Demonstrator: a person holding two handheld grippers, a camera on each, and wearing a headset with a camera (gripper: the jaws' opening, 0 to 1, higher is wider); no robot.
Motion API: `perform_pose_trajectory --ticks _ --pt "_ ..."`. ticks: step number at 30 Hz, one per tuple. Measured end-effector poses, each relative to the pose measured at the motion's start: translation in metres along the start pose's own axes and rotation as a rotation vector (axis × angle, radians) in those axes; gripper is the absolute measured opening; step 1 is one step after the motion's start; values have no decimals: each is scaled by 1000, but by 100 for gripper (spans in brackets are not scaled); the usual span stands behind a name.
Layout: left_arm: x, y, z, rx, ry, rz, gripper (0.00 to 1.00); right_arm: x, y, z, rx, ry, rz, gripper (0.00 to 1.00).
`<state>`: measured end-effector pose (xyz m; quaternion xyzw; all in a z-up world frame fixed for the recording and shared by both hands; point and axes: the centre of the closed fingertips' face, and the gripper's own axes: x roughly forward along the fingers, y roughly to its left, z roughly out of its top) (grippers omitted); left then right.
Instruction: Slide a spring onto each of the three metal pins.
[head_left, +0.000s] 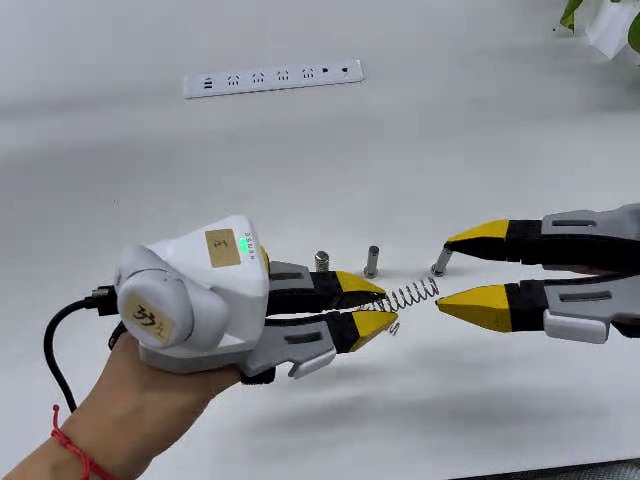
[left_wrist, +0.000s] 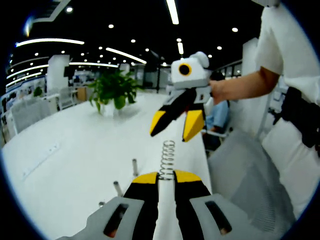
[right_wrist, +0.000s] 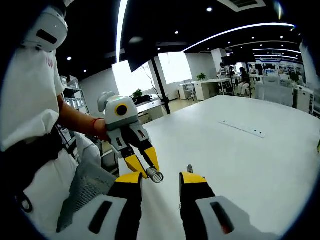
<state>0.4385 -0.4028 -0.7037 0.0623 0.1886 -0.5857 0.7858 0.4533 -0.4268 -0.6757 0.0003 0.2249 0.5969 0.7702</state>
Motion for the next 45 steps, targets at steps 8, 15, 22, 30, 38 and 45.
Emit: perform_pose_trajectory --ticks 8,15,22,30,38,45 --pt "0 -1 6 -20 -36 -2 11 1 7 2 20 8 23 22" --pt "0 -2 9 -22 -49 -8 11 2 12 1 26 16 39 15" --pt "0 -3 8 -23 -50 -13 11 2 13 2 22 23 40 12" --pt "0 -7 7 -22 -46 -24 11 2 16 4 -5 42 52 12" --pt "2 -11 4 -16 -34 -39 11 4 21 7 -35 69 66 12" --pt "4 -14 4 -9 -30 -51 11 4 25 10 -65 90 77 12"
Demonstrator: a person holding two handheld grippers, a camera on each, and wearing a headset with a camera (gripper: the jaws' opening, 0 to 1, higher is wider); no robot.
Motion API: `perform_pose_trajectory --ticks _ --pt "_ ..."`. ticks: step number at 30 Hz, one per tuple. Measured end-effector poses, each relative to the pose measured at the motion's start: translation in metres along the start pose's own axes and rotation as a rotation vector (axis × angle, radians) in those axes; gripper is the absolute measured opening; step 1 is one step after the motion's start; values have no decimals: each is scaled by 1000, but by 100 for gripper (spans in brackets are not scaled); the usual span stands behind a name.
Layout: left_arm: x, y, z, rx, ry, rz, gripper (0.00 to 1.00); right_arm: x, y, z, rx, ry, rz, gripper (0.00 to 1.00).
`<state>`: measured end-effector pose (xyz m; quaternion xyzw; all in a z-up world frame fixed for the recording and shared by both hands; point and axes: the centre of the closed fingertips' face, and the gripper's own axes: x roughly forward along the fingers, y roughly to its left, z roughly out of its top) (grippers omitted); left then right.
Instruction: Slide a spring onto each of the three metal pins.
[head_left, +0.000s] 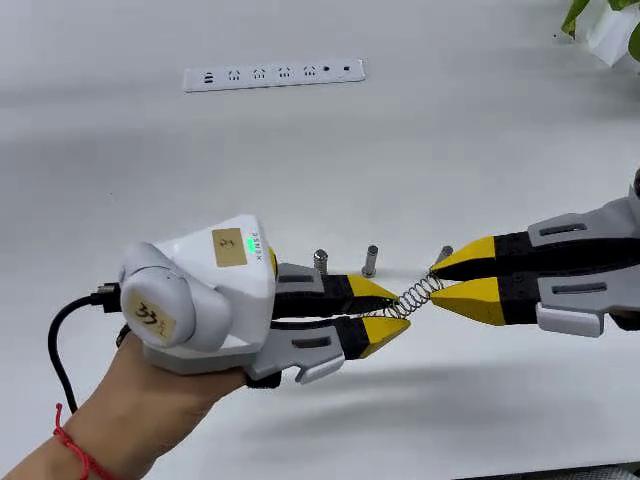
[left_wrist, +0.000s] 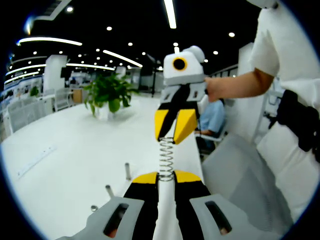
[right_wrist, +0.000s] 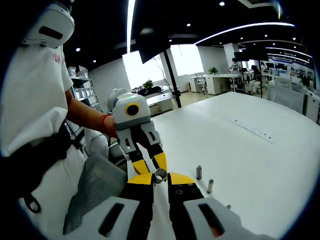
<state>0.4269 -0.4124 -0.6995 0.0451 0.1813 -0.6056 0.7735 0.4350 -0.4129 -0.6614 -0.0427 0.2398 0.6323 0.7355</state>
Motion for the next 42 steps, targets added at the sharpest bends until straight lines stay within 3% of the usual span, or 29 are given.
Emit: perform_pose_trajectory --ticks 42 --pt "3 -2 2 -2 -21 -7 10 10 9 10 -79 50 47 12"
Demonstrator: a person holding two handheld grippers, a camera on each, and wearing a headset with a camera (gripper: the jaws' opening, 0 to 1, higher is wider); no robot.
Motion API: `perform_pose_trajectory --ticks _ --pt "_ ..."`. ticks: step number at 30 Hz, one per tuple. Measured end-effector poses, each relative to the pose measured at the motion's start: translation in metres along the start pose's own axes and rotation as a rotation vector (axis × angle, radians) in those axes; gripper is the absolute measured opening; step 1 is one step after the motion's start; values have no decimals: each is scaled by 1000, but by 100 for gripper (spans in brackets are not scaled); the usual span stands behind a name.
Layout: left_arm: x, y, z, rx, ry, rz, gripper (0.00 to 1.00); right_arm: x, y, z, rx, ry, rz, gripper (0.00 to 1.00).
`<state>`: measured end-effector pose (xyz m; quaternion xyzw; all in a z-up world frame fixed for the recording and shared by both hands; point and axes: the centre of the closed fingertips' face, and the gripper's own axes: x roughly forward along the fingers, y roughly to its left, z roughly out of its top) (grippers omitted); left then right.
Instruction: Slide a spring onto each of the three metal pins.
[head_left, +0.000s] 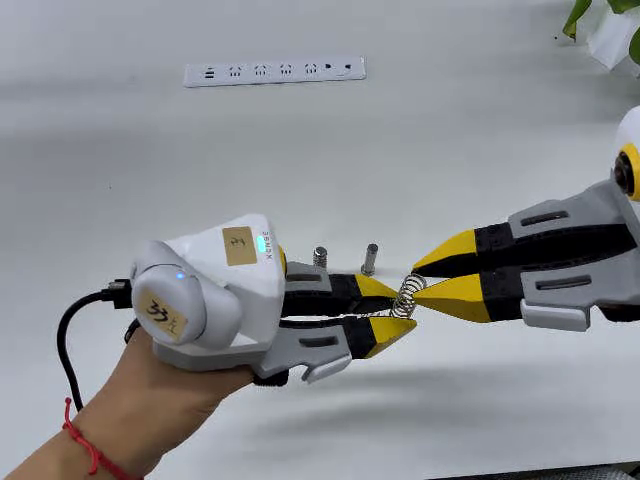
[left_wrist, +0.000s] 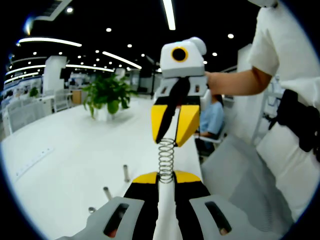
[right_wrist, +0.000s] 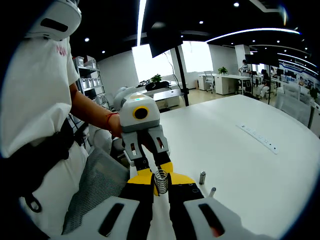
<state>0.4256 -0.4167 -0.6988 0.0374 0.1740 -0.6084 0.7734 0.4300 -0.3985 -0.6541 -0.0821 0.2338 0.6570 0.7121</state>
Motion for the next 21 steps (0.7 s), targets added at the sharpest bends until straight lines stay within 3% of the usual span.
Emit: perform_pose_trajectory --ticks 5,8,11,19,21 --pt "-1 1 0 -3 -6 2 10 0 0 0 -3 17 11 16" --pt "-1 2 2 -1 -12 3 10 -1 -1 -2 -33 68 27 19" --pt "-1 3 2 2 -14 4 10 -2 -4 -3 -89 139 45 20" --pt "2 3 2 21 -7 0 10 13 5 -8 -275 368 154 21" --pt "3 3 1 24 -4 -1 10 12 1 -11 -320 413 182 21"
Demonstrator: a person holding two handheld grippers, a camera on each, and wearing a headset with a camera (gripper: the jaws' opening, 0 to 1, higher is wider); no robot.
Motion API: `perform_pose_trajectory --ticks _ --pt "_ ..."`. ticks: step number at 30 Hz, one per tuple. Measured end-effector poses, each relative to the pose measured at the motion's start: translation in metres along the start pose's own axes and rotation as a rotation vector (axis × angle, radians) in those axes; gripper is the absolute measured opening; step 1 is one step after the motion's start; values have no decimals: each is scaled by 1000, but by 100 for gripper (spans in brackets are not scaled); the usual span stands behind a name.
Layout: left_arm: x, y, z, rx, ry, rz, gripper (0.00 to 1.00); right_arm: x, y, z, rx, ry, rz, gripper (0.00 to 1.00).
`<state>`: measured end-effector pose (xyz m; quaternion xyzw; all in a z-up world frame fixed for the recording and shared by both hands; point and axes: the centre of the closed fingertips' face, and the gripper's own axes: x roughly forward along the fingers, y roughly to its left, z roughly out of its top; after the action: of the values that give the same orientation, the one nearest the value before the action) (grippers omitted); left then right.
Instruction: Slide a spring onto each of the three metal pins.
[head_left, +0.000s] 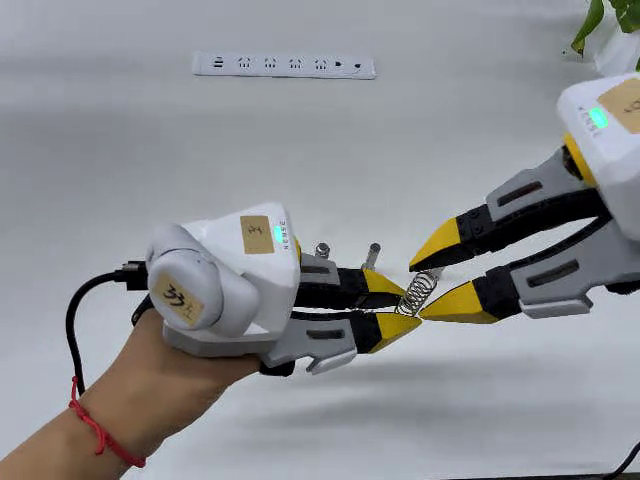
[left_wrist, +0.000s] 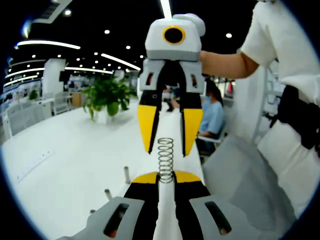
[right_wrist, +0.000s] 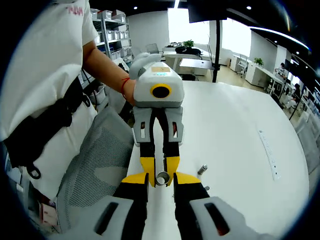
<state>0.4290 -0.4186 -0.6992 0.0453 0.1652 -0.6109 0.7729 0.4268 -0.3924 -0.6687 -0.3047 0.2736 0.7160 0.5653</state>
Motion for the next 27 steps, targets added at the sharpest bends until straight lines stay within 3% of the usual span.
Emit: perform_pose_trajectory --ticks 4,9,14,27 --pt "2 -1 -2 9 8 -2 10 3 -1 -6 -72 93 42 19" --pt "2 0 -3 7 5 -2 10 7 1 -9 -117 159 97 17" --pt "2 1 -3 4 -2 -2 10 12 3 -10 -147 198 131 14" --pt "2 2 -5 -2 -15 0 10 11 4 -15 -174 245 158 12"
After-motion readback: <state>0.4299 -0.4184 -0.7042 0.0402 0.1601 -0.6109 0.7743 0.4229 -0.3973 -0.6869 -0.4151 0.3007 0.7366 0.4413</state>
